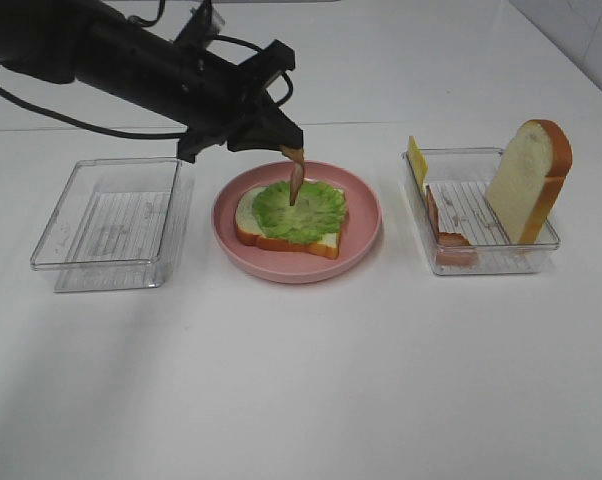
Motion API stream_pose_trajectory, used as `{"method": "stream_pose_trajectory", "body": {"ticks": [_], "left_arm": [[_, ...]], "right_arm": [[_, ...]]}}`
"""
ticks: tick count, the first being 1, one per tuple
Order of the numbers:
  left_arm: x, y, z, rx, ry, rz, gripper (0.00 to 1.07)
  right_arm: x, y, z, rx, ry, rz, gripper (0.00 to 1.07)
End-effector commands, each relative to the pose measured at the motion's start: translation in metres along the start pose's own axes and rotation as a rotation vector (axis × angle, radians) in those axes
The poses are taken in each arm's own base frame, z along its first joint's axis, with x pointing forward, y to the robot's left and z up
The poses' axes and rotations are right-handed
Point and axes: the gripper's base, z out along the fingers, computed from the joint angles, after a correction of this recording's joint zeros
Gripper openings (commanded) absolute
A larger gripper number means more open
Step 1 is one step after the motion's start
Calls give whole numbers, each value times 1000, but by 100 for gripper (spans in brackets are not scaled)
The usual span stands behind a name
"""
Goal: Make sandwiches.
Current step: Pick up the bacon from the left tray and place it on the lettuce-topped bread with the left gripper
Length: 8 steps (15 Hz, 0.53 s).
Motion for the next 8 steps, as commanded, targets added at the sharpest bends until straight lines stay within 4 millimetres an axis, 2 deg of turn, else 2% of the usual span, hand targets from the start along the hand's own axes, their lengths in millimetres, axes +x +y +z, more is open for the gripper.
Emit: {"method": "stream_pose_trajectory", "body": {"ticks": [1, 4, 8], "left_arm": [[9, -2, 23, 59, -1, -36, 0], [13, 10, 39, 64, 0, -62, 0], [1, 31, 27, 0, -23, -31, 0]], "right_arm": [[0, 0, -1, 5, -22, -2, 75], [0, 0, -1, 5, -22, -2, 75], [0, 0, -1, 5, -22, -2, 75]]}}
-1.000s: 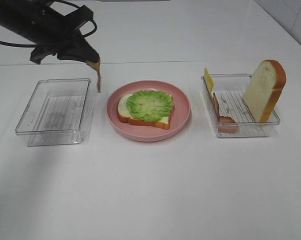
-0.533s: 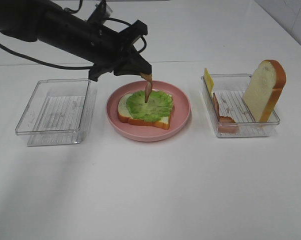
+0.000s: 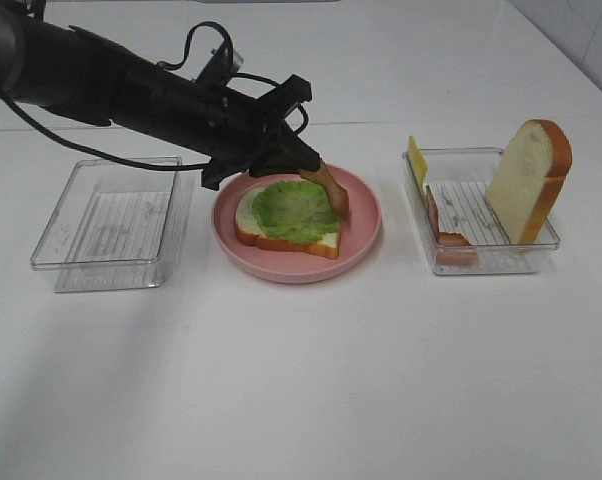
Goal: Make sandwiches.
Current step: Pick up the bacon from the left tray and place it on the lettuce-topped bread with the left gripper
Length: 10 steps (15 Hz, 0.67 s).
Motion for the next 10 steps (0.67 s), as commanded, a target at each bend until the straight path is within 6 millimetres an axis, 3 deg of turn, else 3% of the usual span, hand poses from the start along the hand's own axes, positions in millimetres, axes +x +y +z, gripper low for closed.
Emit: {"method": "stream_pose_trajectory", "body": {"ticks": [1, 2, 3, 5, 7, 10], "left_arm": [[-7, 9, -7, -46, -8, 52, 0], [-6, 11, -8, -71, 1, 86, 0], [-5, 13, -8, -98, 13, 124, 7], [-5, 14, -8, -108, 15, 140, 41], [-8, 6, -16, -101, 0, 160, 85], [-19, 1, -43, -107, 3, 221, 87]], "right_arm": [[0, 0, -1, 5, -22, -2, 75], [0, 0, -1, 5, -22, -2, 75], [0, 0, -1, 5, -22, -2, 75], [0, 0, -1, 5, -22, -2, 75], [0, 0, -1, 5, -22, -2, 75], [0, 0, -1, 5, -22, -2, 75]]}}
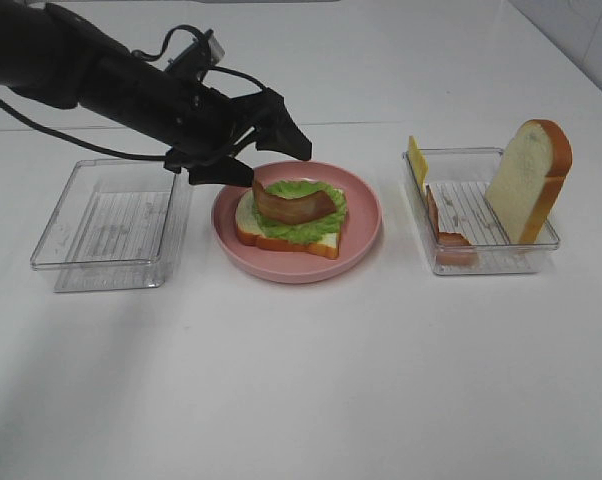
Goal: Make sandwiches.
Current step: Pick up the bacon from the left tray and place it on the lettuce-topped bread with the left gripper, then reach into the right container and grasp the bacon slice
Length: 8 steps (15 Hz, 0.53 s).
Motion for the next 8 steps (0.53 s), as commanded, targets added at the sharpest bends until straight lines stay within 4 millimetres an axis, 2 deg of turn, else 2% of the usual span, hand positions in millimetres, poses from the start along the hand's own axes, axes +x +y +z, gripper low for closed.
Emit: {"method": "stream_pose_trajectory", "body": {"ticks": [1, 2, 3, 5, 8], "left_arm": [[-10, -2, -25, 10, -5, 38, 87], [-13, 0, -37, 22, 10, 25, 87], [-18, 4, -63, 27, 39, 10, 87], [-20, 4, -97, 20, 79, 46, 87], [-20, -13, -152, -30, 100, 103, 87]], "right_arm": [[0, 0, -1, 5, -22, -2, 75], [0, 0, -1, 5, -22, -2, 75], [0, 0, -1, 5, -22, -2, 75], [0, 0, -1, 5, -22, -2, 75], [0, 0, -1, 5, -22, -2, 75]]}}
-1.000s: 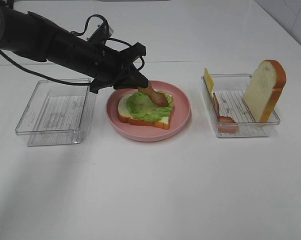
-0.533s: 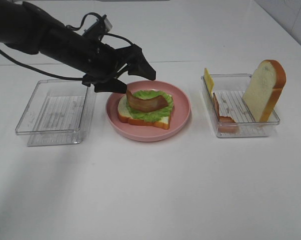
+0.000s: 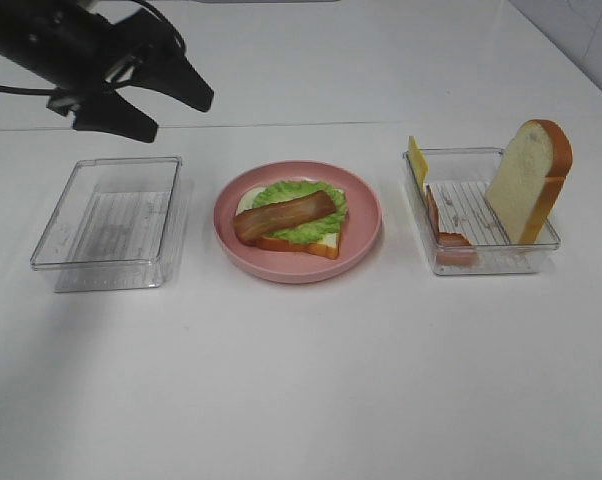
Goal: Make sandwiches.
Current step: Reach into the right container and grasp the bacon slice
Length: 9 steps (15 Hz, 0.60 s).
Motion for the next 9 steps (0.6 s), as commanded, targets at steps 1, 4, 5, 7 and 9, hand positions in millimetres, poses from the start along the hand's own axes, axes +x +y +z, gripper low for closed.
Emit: {"method": "stream_pose_trajectory", "body": {"ticks": [1, 4, 5, 7, 9], "left_arm": [[7, -21, -42, -85, 22, 65, 87], [23, -43, -88, -256, 46, 103, 87], [30, -50, -105, -322, 50, 98, 87], [46, -64, -139, -436, 45, 91, 87], [63, -80, -168, -514, -1, 101, 87]], "right_arm": [[0, 0, -1, 5, -22, -2, 75], [0, 0, -1, 5, -22, -2, 75], [0, 0, -1, 5, -22, -2, 75], [0, 0, -1, 5, -22, -2, 75], [0, 0, -1, 5, -22, -2, 75]]}}
